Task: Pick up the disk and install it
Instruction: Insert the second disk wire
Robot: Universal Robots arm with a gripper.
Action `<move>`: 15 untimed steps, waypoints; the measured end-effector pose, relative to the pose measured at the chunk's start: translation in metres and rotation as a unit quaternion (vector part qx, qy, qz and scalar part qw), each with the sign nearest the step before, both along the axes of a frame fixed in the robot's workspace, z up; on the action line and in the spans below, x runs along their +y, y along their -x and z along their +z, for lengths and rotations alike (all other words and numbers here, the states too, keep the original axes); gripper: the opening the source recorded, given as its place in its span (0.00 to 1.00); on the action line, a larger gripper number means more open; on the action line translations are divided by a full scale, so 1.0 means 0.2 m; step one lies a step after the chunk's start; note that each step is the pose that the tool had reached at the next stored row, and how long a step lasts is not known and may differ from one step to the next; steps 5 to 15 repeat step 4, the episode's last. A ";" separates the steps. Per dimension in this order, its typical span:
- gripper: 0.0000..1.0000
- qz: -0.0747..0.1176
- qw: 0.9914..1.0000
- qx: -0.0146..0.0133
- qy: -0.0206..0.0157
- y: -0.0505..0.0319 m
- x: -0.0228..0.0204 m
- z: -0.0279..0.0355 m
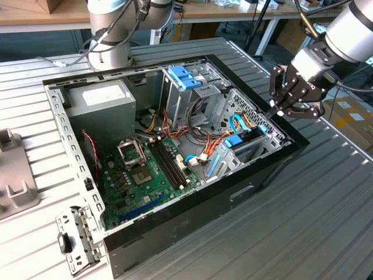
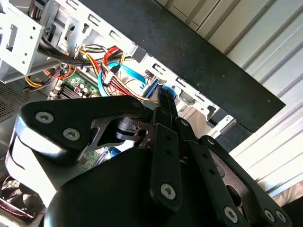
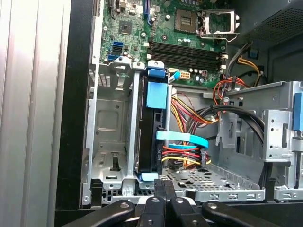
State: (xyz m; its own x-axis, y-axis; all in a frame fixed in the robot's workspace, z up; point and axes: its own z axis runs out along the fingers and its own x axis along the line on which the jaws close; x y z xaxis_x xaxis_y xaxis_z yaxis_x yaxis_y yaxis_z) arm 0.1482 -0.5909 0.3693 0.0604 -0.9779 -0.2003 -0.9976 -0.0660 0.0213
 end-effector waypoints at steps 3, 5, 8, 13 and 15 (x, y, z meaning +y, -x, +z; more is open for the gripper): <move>0.11 0.000 1.000 0.000 0.000 0.000 0.000 0.000; 0.11 0.000 1.000 0.000 0.000 0.000 0.000 0.000; 0.11 0.000 1.000 0.000 0.000 0.000 0.000 0.000; 0.11 0.000 1.000 0.000 0.000 0.000 0.000 0.000; 0.11 0.000 1.000 0.000 0.000 0.000 0.000 0.000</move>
